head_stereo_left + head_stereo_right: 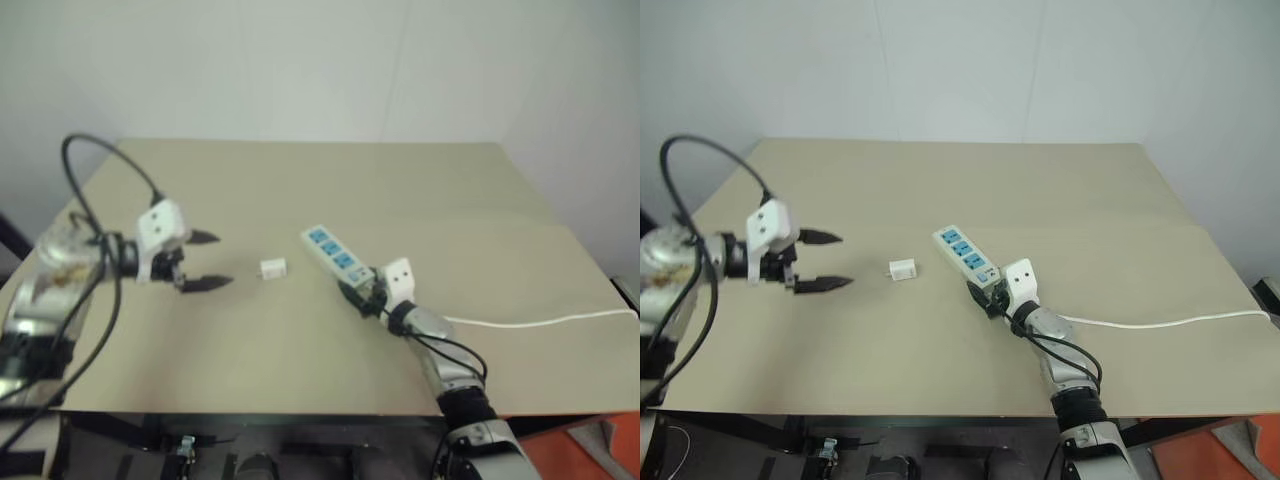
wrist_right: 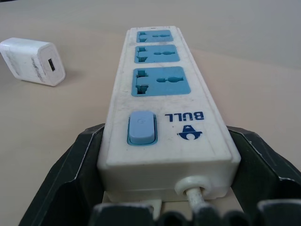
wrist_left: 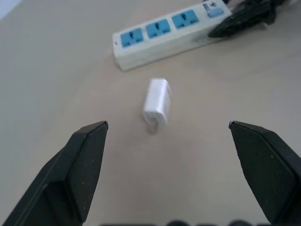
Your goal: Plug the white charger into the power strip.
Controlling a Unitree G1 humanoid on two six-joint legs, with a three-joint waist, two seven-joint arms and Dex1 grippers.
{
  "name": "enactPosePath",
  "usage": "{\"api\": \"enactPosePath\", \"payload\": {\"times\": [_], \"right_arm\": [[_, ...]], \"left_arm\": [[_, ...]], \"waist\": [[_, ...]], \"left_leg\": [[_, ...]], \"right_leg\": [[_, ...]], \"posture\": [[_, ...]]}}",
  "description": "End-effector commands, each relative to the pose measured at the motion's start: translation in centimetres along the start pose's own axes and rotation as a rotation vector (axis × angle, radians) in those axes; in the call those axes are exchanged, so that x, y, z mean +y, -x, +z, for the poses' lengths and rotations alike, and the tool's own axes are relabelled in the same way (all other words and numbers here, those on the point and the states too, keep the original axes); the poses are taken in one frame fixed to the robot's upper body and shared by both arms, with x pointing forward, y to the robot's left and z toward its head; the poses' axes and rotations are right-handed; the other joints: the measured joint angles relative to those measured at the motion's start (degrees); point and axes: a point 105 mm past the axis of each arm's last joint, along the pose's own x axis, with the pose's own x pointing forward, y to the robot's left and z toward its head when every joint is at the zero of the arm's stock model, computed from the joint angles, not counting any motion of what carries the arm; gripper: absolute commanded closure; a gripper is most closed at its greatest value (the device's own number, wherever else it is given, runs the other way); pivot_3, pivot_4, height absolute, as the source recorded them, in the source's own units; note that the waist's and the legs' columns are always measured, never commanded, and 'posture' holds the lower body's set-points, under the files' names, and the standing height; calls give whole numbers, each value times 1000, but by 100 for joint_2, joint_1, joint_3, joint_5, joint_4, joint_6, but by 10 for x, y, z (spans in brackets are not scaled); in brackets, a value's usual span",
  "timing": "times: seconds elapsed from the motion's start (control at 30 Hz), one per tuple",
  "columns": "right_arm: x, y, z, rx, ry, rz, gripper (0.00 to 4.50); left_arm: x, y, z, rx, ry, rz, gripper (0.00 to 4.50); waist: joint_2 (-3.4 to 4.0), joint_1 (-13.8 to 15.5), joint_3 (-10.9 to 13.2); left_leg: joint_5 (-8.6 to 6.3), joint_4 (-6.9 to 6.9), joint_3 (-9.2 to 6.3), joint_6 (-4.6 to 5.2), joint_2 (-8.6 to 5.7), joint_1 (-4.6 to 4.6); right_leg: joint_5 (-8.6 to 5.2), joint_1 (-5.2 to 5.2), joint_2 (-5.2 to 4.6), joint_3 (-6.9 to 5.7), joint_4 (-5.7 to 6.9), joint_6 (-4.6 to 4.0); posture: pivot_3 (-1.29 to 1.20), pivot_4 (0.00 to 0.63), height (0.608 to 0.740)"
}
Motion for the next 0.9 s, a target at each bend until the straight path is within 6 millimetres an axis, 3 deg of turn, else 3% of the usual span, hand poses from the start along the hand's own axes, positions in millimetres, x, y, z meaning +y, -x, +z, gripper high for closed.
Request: {"api": "enactPosePath", "payload": {"times": [0.03,0.1,0.23,0.5,0.9], "right_arm": [[0,-5,0,8,7,19,1080],[0,-6,0,12,6,27,1080],[0,-8,-10,71,53,43,1080],[6,-8,-15,85,33,55,1080],[7,-7,-15,91,35,46,1080]], "left_arm": [[11,-10,18,125,-57,-122,0],[19,-14,28,166,-66,-155,0],[29,-42,61,312,-179,-270,0],[26,-85,77,440,-233,-305,0],[9,-115,40,611,-196,-306,0]], "waist": [[-1,-38,-1],[-1,-54,-1],[-1,-85,-1],[-2,-152,-1],[-3,-140,-1]], "left_leg": [[0,-2,1,0,0,-1],[1,-2,-2,-1,-2,-6],[1,-6,-2,0,-3,-9],[0,-15,3,1,-8,-12],[0,-12,0,1,-14,-16]], "right_leg": [[0,-2,2,4,-2,0],[0,-5,3,-1,-2,0],[-1,-7,2,2,-5,1],[-4,-14,0,16,-6,6],[-7,-13,-3,17,-4,12]], "posture": [[0,150,740],[0,150,740],[0,150,740],[0,150,740],[0,150,740]]}}
